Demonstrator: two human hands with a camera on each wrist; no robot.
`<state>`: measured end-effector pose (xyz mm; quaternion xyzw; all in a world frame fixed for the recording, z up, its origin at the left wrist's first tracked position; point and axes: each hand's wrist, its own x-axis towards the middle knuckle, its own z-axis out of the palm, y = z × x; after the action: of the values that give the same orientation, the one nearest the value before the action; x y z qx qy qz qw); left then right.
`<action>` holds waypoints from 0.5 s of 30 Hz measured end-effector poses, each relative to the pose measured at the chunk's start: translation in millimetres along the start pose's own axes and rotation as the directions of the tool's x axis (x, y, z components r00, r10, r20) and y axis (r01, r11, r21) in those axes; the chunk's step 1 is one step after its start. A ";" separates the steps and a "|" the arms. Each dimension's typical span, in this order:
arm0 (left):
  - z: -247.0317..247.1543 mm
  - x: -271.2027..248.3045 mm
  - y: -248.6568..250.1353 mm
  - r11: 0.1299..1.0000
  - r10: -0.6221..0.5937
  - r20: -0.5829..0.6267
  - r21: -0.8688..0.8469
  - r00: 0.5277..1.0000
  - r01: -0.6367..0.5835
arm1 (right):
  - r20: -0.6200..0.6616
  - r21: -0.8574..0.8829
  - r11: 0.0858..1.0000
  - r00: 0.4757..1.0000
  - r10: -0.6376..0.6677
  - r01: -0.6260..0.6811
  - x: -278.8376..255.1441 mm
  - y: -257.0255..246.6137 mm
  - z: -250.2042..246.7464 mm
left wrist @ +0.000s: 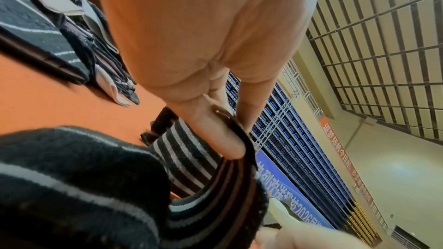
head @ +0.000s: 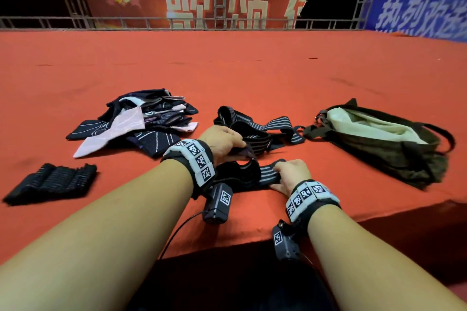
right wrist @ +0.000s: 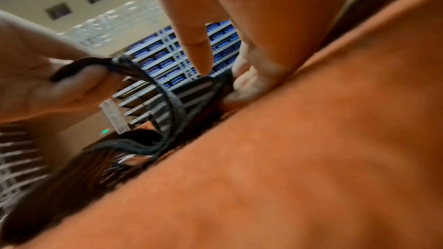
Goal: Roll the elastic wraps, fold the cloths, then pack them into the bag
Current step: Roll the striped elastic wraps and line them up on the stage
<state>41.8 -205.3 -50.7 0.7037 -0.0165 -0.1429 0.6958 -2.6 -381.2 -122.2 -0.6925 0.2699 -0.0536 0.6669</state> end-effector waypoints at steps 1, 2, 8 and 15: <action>-3.2 -0.8 1.4 1.000 0.003 -0.005 0.000 1.000 -0.003 | -0.035 -0.155 0.984 0.995 -0.090 0.084 -0.5 -3.6 1.4; -5.9 -2.0 3.5 1.000 0.010 -0.012 0.009 1.000 -0.010 | -0.010 -0.300 0.943 0.989 -0.151 0.140 -1.4 -9.1 3.5; -12.1 -12.2 15.1 0.998 0.069 0.025 0.005 0.997 -0.069 | 0.404 -0.413 0.735 0.832 -0.381 0.537 -27.9 -35.2 23.7; -51.8 -23.2 17.8 0.944 0.096 0.144 0.301 0.985 -0.136 | 0.211 0.246 0.947 0.942 -0.262 0.208 -40.1 -72.9 31.4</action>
<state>34.4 -150.2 -29.6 0.7913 -0.1244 -0.1419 0.5816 -1.0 -337.7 -44.6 -0.6430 0.0941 -0.0785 0.7560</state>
